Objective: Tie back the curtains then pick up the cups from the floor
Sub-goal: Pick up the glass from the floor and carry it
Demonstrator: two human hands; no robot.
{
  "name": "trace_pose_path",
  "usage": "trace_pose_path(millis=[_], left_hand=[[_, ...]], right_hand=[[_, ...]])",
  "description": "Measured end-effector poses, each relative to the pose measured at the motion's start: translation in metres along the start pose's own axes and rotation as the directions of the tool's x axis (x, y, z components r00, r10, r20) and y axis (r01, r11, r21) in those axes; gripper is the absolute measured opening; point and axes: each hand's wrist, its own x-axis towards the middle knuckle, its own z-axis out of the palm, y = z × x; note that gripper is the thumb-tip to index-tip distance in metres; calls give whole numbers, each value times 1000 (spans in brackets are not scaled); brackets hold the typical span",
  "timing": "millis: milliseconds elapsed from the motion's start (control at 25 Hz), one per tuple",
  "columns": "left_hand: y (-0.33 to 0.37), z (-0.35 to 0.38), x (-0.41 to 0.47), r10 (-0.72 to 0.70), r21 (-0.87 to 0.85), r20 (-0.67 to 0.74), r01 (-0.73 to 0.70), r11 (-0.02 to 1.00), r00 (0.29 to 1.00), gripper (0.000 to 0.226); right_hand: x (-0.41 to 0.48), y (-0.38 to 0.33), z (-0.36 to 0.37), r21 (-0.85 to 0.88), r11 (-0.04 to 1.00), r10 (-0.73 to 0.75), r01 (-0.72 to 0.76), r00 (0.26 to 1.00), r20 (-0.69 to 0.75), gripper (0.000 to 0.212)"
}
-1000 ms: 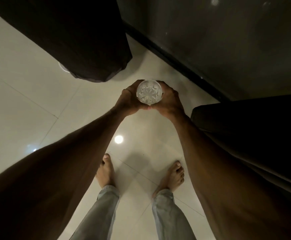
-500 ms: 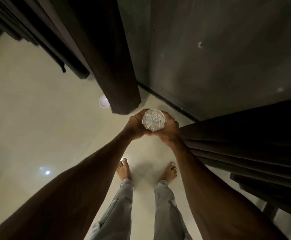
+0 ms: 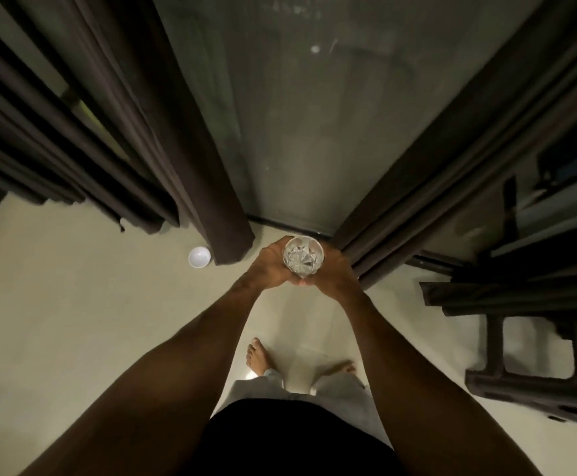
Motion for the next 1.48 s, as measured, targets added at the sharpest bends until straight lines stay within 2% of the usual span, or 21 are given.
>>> trace_pose_path(millis=[160, 400, 640, 760, 920, 1040, 1160, 1320, 1480], left_hand=[[33, 31, -13, 11, 99, 55, -17, 995, 998, 81], [93, 134, -47, 123, 68, 173, -137, 988, 977, 83], [156, 272, -91, 213, 155, 285, -264, 952, 935, 83], [185, 337, -105, 247, 191, 376, -336, 922, 893, 81], [215, 407, -108, 230, 281, 483, -399, 873, 845, 83], [240, 462, -102, 219, 342, 573, -473, 812, 790, 87], [268, 512, -100, 237, 352, 665, -578, 736, 708, 79], [302, 571, -102, 242, 298, 772, -672, 678, 587, 84], [328, 620, -105, 209, 271, 838, -717, 643, 504, 85]], right_hand=[[-36, 23, -28, 83, 996, 31, -23, 996, -89, 65], [-105, 106, -97, 55, 998, 26, -14, 973, -231, 50], [-191, 214, -177, -131, 983, 88, -130, 954, -287, 60], [-230, 268, -208, -26, 984, 158, -177, 926, -342, 57], [-263, 329, -234, 289, 916, 373, -278, 854, -363, 68], [-275, 370, -250, 363, 875, 461, -321, 780, -422, 71], [-290, 403, -273, 485, 803, 567, -347, 695, -442, 75], [-310, 447, -303, 583, 731, 654, -354, 605, -453, 76], [-325, 483, -327, 605, 698, 701, -384, 540, -466, 78]])
